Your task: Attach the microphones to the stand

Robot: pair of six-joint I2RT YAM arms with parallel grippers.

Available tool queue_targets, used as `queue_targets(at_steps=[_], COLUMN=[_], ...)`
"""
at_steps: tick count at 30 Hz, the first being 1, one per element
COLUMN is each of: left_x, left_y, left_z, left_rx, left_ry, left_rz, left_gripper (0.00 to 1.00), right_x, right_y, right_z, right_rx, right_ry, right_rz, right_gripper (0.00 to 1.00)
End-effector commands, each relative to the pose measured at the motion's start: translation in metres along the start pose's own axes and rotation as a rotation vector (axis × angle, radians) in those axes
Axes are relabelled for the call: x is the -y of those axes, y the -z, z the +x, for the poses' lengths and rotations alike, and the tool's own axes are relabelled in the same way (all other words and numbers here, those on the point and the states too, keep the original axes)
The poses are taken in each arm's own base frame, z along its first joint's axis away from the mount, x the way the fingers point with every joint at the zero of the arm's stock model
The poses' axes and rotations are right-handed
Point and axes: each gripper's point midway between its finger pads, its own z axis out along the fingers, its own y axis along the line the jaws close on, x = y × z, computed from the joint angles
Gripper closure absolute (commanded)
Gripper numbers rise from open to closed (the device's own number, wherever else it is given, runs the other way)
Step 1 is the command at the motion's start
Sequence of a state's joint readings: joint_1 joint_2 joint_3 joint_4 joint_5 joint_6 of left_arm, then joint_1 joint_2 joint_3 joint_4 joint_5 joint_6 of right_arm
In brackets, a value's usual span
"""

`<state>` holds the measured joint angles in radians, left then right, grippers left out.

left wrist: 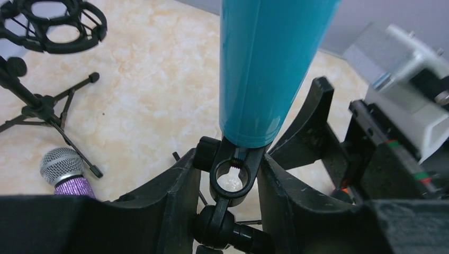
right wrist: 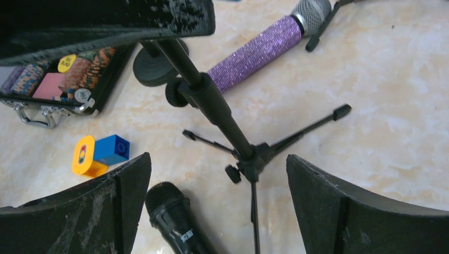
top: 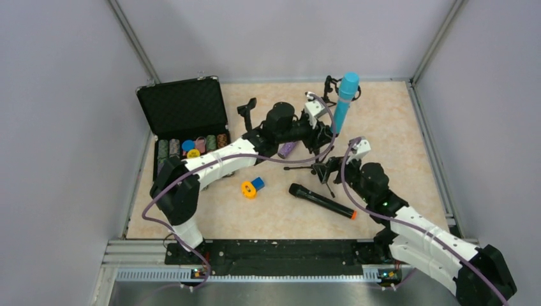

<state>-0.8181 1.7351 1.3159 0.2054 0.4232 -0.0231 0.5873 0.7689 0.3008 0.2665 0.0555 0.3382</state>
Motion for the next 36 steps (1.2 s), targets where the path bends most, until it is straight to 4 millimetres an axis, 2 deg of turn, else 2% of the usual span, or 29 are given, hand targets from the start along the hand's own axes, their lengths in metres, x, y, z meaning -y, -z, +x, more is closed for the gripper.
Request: queue_targets(at_steps=[1, 5, 12, 17, 23, 27, 33, 36], left_x=[0.014, 0.020, 0.039, 0.050, 0.056, 0.048, 0.027, 0.013], left_y=[0.026, 0.036, 0.057, 0.074, 0.091, 0.080, 0.048, 0.037], left_z=[-0.108, -0.134, -0.193, -0.232, -0.272, -0.269, -0.242, -0.230], left_rx=[0.245, 0.289, 0.387, 0.467, 0.544, 0.517, 0.430, 0.402], left_ry=[-0.031, -0.014, -0.026, -0.049, -0.075, -0.083, -0.053, -0.050], left_rz=[0.003, 0.008, 0.059, 0.082, 0.074, 0.060, 0.047, 0.025], left_gripper=[1.00, 1.00, 1.00, 1.00, 1.00, 1.00, 1.00, 1.00], right_x=[-0.015, -0.012, 0.007, 0.020, 0.028, 0.022, 0.007, 0.002], right_y=[-0.009, -0.016, -0.025, -0.024, -0.019, -0.015, 0.002, 0.013], right_z=[-0.023, -0.021, -0.004, 0.006, 0.016, 0.008, -0.031, -0.049], right_rx=[0.117, 0.129, 0.081, 0.055, 0.044, 0.065, 0.138, 0.181], right_ry=[0.049, 0.048, 0.030, 0.003, -0.015, -0.005, -0.015, -0.029], right_rz=[-0.079, -0.067, 0.031, 0.098, 0.130, 0.105, 0.060, 0.052], right_gripper=[0.05, 0.07, 0.13, 0.18, 0.19, 0.14, 0.02, 0.01])
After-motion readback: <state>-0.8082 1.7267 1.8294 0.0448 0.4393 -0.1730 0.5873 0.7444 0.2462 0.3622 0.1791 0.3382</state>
